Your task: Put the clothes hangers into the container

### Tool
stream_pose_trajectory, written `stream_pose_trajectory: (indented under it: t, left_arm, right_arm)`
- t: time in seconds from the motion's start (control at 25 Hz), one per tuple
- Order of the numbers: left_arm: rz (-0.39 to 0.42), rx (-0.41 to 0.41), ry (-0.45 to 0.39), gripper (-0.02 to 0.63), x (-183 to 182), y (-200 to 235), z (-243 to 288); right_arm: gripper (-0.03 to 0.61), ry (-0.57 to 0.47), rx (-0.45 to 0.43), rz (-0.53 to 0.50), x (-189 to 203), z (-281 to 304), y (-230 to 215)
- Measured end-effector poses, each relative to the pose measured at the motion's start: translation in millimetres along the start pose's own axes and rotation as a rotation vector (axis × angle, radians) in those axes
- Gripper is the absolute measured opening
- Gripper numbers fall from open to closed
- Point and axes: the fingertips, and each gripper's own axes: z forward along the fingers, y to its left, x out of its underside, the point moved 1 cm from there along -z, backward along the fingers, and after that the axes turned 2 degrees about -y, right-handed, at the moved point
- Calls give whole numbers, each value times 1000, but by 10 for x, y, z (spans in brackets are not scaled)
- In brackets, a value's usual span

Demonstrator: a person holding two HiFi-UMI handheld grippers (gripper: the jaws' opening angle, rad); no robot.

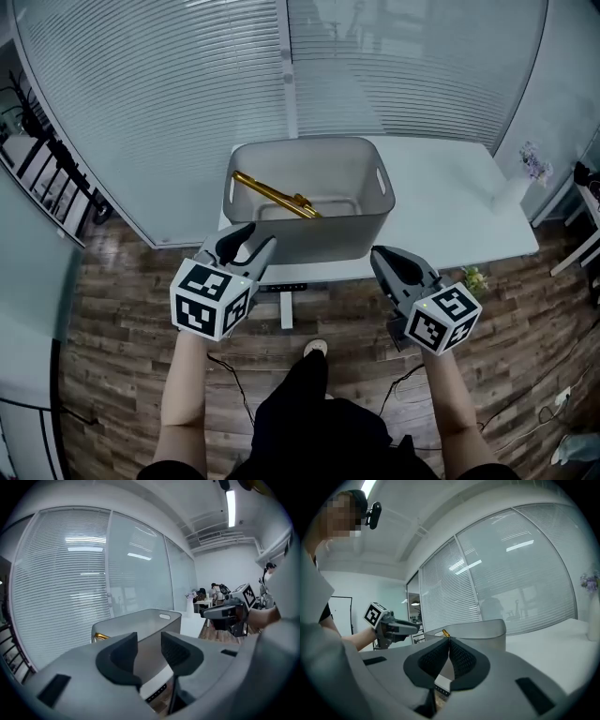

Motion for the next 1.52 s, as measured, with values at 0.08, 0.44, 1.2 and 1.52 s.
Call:
stream_pose_trajectory:
  t: [0.08,0.44,1.2,1.52]
  left_arm:
    - [-20,-24,-22,161,50,-2,-95]
    - [-145,-78,-91,103,387,-139,-410]
    - [-361,-51,-155,9,1115,-648,-663]
    - [-330,-97,-135,9,1420,-716,-723]
  right_arm:
    - [28,-2,10,5,37,-27,26]
    - [28,-36,79,54,230,-229,131]
    - [28,-64,171,-16,694,-648,386]
    - [28,-48,171,7,914,-672,397]
